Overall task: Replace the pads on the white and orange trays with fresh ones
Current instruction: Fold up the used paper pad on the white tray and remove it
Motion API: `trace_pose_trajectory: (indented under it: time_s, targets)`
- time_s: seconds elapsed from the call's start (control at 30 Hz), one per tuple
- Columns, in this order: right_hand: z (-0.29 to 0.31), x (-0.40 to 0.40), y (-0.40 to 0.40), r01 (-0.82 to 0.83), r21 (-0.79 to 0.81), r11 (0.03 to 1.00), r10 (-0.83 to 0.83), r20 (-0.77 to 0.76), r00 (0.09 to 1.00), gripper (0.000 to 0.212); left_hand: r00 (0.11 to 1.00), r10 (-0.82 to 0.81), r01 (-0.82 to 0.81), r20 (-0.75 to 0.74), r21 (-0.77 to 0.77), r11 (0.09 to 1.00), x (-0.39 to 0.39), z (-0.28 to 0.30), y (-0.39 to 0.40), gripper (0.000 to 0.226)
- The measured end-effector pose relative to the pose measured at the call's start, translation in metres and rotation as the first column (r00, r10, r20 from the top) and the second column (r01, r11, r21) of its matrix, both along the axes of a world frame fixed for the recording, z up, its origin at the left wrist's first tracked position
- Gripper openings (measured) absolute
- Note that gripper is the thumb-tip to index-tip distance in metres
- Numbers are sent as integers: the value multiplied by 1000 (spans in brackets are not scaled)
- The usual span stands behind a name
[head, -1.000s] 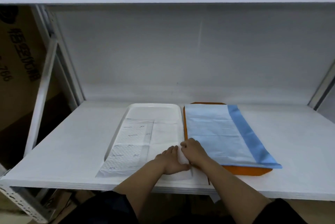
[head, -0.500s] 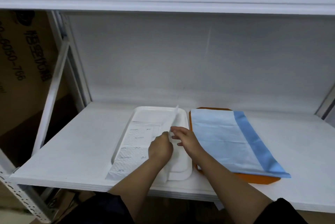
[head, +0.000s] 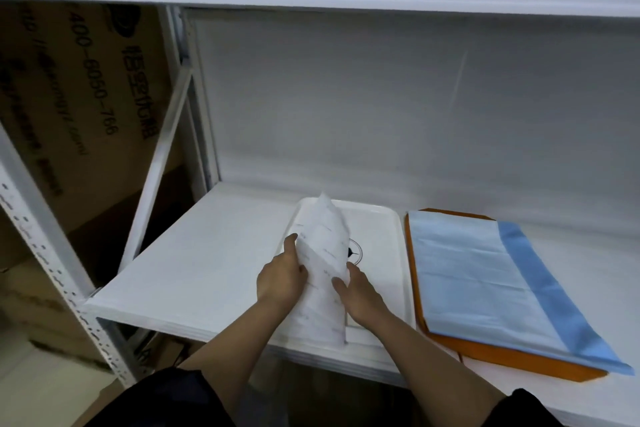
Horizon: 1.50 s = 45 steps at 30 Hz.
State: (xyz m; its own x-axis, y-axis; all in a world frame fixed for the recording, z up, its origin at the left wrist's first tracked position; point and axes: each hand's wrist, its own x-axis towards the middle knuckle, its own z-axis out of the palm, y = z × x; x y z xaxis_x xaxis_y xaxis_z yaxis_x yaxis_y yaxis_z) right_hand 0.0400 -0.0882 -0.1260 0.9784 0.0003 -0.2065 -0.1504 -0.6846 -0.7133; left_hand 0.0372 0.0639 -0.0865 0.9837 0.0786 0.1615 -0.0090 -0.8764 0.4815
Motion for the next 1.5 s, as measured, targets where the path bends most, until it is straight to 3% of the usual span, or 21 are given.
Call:
trace_pose_trajectory:
  time_s: [0.17,0.33,0.47,0.6,0.7,0.8,1.1,1.23,1.5]
  targets:
    - [-12,2,16,-100,-180,979,104,11,995,62,998,15,-9,-63,98,995,2,-17,25,60]
    - [-30,-3,25,-232,-379,896,243,-21,970,66,991,-5,27,-135,160,987,6,-41,39,56]
    - [-36,-2,29,-179,-443,878,222,47,974,61,995,-24,51,-93,300,953,10,-47,39,52]
    - [-36,7,28,-148,-509,848,250,139,958,51,950,-218,286,-222,351,892,21,-56,33,57]
    - [-41,16,27,-214,-526,823,312,104,944,53,881,-341,447,-328,341,827,31,-69,27,59]
    - [-47,28,29,-203,-479,854,294,122,948,54,847,-371,498,-380,326,803,46,-80,26,60]
    - [-57,68,34,-136,-495,858,241,156,958,59,883,-326,437,-339,335,835,68,-98,25,70]
    - [-65,77,27,-137,-517,845,253,159,954,97,882,-314,436,-352,357,826,69,-99,24,72]
    - [-59,61,14,-221,-545,809,310,75,948,100,882,-227,394,-413,382,836,69,-96,20,75]
